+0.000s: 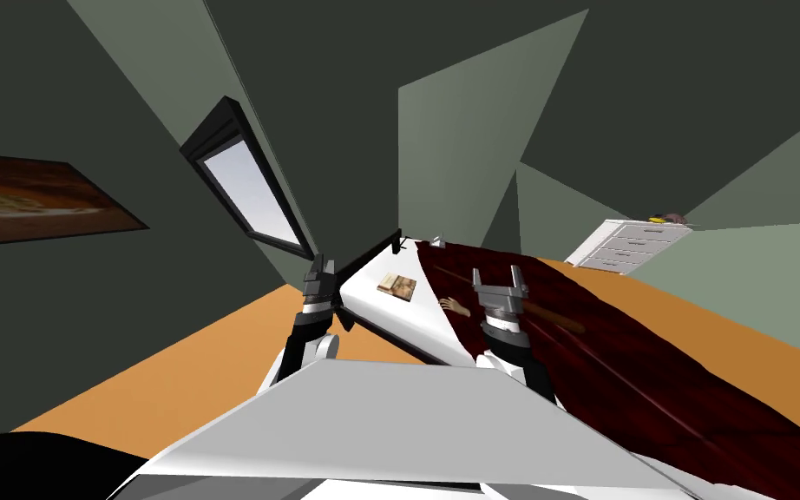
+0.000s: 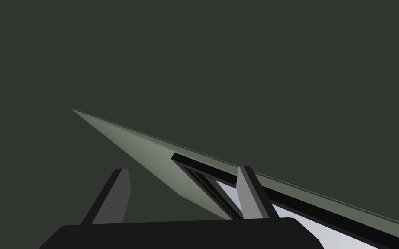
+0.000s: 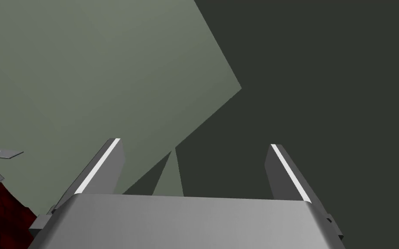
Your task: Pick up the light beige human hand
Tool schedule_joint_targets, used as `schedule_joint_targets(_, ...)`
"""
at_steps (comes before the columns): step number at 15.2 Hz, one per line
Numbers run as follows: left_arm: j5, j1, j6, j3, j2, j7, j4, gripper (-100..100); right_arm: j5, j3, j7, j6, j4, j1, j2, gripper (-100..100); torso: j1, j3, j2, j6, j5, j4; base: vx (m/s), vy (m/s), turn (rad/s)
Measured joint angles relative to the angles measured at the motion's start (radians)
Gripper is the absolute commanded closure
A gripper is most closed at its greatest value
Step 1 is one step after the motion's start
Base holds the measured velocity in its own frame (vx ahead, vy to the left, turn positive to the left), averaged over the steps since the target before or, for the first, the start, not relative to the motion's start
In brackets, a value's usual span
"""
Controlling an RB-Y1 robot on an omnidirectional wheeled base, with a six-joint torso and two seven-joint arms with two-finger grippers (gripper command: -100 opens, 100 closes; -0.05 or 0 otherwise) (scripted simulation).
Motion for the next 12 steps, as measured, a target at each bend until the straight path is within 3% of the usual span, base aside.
schedule_joint_targets(12, 0.0, 0.0, 0.0, 0.0, 0.0, 0.0, 0.0, 0, -0.144, 0.003, -0.247, -0.013, 0.139, 0.03, -0.03, -100, 0.0, 0.0, 0.0, 0.0, 0.0, 0.0, 0.027, 0.004, 0.08)
